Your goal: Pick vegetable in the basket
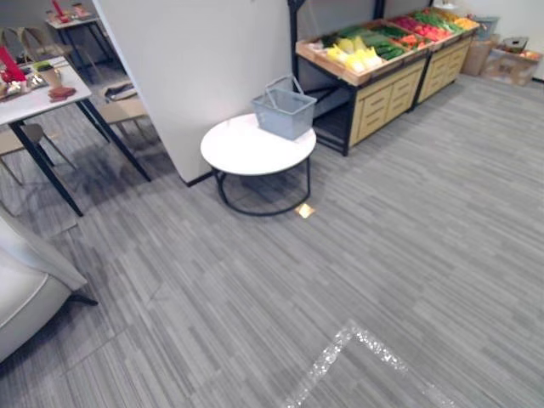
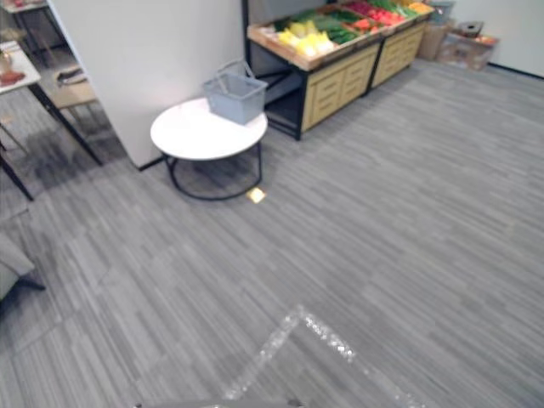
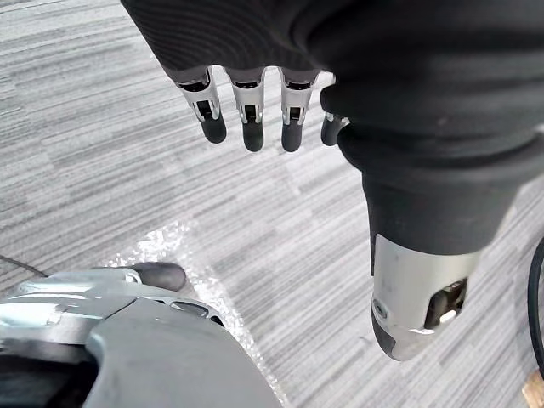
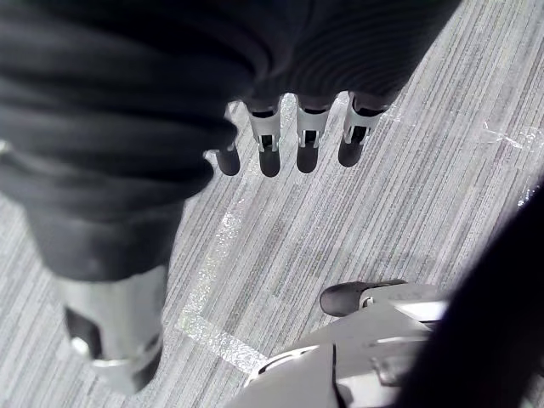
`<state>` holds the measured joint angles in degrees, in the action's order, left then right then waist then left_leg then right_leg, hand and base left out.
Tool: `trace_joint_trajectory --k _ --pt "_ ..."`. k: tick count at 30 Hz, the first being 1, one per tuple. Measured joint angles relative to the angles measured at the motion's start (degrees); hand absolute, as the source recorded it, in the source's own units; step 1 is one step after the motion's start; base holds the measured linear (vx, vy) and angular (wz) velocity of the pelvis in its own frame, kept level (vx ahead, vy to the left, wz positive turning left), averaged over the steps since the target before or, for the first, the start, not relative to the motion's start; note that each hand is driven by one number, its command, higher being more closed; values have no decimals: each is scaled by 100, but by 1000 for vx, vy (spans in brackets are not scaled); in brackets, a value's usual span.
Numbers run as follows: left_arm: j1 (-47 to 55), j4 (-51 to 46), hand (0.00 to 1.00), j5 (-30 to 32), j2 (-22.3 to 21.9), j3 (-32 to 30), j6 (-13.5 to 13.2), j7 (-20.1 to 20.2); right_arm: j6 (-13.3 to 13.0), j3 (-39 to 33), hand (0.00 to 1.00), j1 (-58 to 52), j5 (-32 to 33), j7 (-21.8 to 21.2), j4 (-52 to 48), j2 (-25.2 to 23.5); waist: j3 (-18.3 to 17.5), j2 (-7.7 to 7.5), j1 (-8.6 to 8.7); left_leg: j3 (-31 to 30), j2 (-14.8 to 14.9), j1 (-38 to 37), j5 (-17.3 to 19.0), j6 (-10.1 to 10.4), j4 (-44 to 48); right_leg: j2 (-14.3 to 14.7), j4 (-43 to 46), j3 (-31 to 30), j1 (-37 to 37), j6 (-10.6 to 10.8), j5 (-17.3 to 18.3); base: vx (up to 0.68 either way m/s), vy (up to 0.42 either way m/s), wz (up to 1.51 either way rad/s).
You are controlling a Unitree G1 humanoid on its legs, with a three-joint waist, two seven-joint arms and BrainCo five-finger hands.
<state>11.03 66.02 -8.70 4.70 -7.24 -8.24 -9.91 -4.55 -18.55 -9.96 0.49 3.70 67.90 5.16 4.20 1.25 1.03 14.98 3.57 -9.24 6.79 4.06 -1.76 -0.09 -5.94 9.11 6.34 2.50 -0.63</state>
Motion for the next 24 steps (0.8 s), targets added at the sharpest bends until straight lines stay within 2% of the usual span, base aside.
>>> trace_joint_trajectory --k 1,2,8,10,11,12,13,18,24 --pt "-26 -1 0 -3 2 0 -2 8 -2 -26 0 30 1 1 1 -7 -6 49 2 12 0 -4 1 1 -1 0 0 -1 1 3 1 8 -15 -4" --pt "-30 -1 0 -4 2 0 -2 10 -3 -27 0 33 0 0 1 -7 24 3 2 16 0 -3 3 5 -7 0 0 -4 -1 6 0 10 -25 -5" --pt "-78 -2 0 -25 8 -55 -6 165 -2 -89 0 87 -1 -11 0 -28 61 41 -5 89 8 -43 4 7 -8 4 -1 -25 0 23 10 -28 -19 -3" --pt "-82 -2 0 -25 5 -59 -6 175 -1 -94 0 87 -1 -14 0 -28 97 -15 -8 156 17 -58 7 12 -8 9 -2 -36 2 22 10 -58 -35 -9" --pt "-89 0 0 -25 1 -71 -4 185 -1 -119 0 90 2 -16 -3 -34 80 43 -7 171 21 -83 9 14 -9 13 -2 -43 20 21 9 -62 -36 -8" --pt "-89 1 0 -25 -9 -97 -3 193 0 -126 0 89 9 -17 -3 -34 116 -20 -8 174 23 -86 13 20 -10 14 -3 -44 20 21 9 -63 -38 -5" --pt "-100 2 0 -27 -13 -107 -1 219 -1 -131 0 90 16 -18 -9 -38 112 -3 -6 180 28 -92 15 22 -9 17 -8 -47 23 18 7 -65 -37 -4" --pt "-87 6 0 -238 -13 -109 -2 272 -9 -141 0 72 460 -31 -12 -49 121 -23 -6 223 56 -83 18 19 -10 45 -40 -96 -8 15 6 -53 -40 -6" --pt "-123 -31 0 -241 2 -99 -7 324 -115 -138 0 64 642 -47 -92 -46 120 -27 8 334 123 -81 25 24 -33 127 -42 -186 -60 10 2 -3 -45 -9"
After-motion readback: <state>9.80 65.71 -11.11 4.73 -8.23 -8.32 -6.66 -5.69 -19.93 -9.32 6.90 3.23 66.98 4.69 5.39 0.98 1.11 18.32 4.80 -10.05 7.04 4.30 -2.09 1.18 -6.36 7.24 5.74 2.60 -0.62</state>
